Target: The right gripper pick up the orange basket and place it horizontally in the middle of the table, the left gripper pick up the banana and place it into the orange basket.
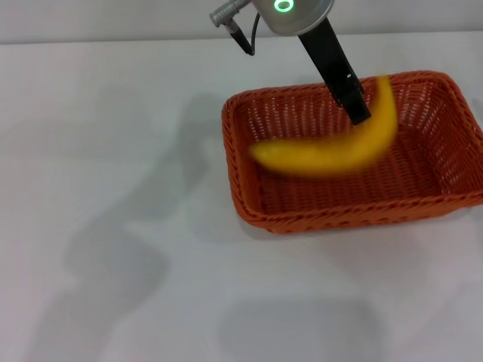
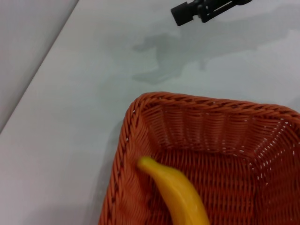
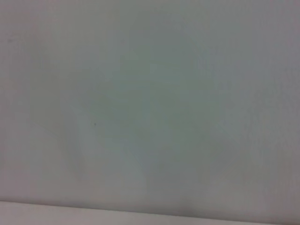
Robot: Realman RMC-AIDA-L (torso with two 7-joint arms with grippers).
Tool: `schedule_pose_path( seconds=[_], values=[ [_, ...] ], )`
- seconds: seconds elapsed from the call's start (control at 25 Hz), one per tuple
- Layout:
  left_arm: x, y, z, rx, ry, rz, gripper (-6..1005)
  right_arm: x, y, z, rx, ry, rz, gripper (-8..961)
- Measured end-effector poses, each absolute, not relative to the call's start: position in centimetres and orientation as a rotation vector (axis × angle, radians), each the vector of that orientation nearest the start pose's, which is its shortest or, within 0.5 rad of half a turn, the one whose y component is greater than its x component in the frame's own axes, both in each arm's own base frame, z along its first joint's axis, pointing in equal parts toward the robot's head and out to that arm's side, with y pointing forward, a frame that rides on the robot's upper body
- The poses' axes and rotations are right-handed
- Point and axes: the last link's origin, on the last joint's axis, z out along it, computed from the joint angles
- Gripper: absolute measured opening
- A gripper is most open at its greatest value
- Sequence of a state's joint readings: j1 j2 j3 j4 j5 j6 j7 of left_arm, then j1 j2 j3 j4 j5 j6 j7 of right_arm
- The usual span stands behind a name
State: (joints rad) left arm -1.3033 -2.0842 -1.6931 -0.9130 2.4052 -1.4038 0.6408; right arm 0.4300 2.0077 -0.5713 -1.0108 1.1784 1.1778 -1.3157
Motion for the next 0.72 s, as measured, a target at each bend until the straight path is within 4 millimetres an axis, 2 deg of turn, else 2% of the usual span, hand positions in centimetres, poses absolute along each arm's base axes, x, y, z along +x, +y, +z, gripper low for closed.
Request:
schedule_pose_path(
  seconds=[0.2,0.4,0.44,0.52,0.72],
  values=[
    [2.3,40.3,-6.3,-2.914,-0.254,0.311,673,31.6,37.3,14.7,-1.967,0.897,0.568,763],
    [0.8,41.0,-4.2,-2.869,-0.246,0.128,854,32.1,36.6,15.5,-1.938,0.856,0.594,763],
    [-0.1,41.1,-3.3,-2.847,-0.264,0.062,890,32.1,36.5,15.7,-1.933,0.838,0.604,763],
    [-1.6,41.2,-1.6,-2.8,-0.294,-0.054,891,32.1,36.3,15.8,-1.921,0.808,0.622,763],
    [-7.9,40.6,3.1,-2.616,-0.345,-0.368,893,32.4,35.7,16.2,-1.88,0.764,0.679,763]
  ],
)
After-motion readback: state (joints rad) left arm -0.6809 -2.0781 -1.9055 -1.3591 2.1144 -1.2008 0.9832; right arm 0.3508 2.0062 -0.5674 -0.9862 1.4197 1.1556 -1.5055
